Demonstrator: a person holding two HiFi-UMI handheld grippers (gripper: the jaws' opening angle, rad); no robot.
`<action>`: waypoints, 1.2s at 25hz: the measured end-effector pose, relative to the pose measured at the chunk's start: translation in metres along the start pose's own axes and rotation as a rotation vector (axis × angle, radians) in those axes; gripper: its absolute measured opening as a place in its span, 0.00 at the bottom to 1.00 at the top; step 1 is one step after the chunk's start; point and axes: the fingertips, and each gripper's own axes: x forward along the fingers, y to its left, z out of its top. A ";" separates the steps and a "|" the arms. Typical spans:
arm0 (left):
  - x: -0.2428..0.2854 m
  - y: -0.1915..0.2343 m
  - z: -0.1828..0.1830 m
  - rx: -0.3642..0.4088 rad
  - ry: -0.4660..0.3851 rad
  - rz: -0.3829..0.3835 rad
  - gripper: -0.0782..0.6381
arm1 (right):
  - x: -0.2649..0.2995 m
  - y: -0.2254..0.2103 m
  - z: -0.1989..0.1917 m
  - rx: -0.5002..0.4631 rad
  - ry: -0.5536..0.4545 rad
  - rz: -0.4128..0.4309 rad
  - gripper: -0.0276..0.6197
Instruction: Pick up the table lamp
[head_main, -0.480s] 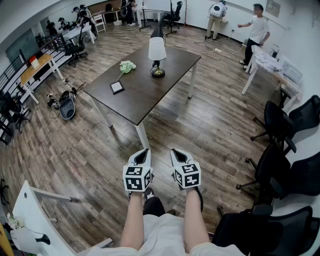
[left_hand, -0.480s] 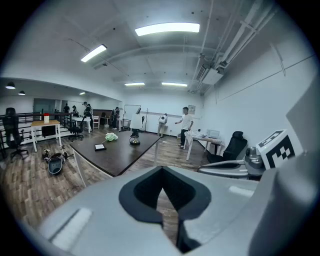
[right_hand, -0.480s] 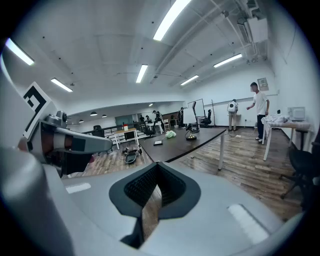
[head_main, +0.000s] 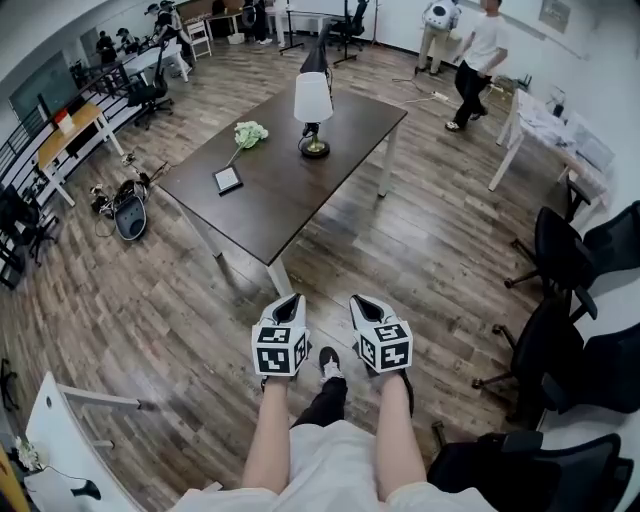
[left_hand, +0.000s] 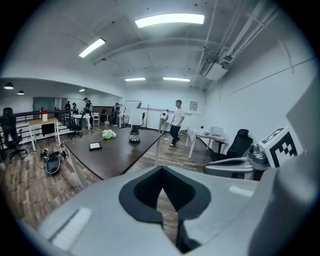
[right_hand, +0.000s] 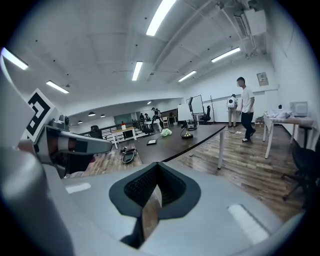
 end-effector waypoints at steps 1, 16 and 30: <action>0.013 0.000 0.006 -0.004 0.001 -0.006 0.11 | 0.007 -0.010 0.005 -0.001 0.004 -0.002 0.08; 0.200 0.022 0.097 0.024 0.048 -0.143 0.11 | 0.139 -0.121 0.087 0.096 0.019 0.042 0.08; 0.277 0.085 0.143 -0.038 -0.032 -0.160 0.11 | 0.228 -0.156 0.132 0.070 -0.004 0.011 0.08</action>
